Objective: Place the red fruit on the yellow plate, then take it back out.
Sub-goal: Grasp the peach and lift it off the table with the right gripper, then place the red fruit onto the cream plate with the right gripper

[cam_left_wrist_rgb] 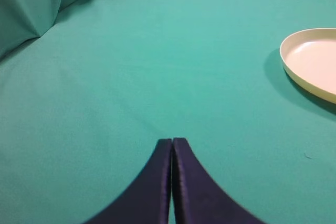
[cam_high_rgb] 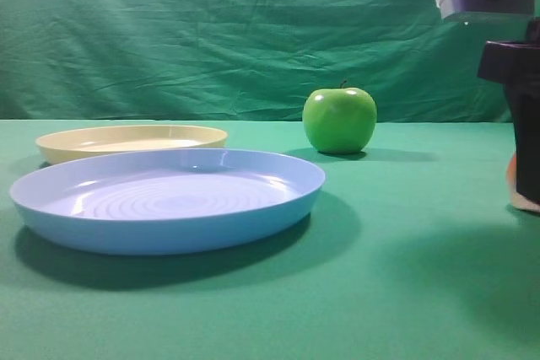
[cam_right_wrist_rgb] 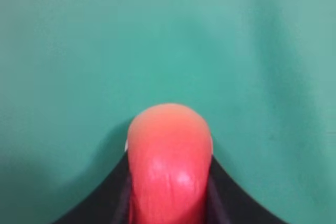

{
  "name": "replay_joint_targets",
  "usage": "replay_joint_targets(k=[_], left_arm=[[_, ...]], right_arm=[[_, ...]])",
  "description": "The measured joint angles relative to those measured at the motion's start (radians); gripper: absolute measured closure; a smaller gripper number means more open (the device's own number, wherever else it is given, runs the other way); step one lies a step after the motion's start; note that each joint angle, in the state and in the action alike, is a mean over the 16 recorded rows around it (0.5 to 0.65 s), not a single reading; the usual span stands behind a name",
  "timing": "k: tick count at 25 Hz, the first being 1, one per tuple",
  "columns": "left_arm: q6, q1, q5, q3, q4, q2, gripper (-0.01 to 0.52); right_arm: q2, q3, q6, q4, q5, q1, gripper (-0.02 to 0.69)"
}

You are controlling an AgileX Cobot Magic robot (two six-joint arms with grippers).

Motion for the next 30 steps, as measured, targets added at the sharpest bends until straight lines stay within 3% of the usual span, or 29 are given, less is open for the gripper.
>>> replay_joint_targets(k=[14,23,26,30], left_arm=[[0.0,0.0,0.0,0.0,0.0,0.0,0.514],[0.0,0.0,0.0,0.0,0.0,0.0,0.514],[0.0,0.0,0.0,0.0,0.0,0.0,0.514],[0.0,0.0,0.0,0.0,0.0,0.0,0.514]], right_arm=[[0.233,-0.606,-0.185,0.122,0.017,0.172,0.462],[0.492,-0.775,-0.379,0.284,-0.073,0.228,0.474],[0.553,-0.788,-0.442,0.34,-0.116,0.233,0.454],[0.609,-0.792,-0.503,0.396,-0.169,0.235,0.368]])
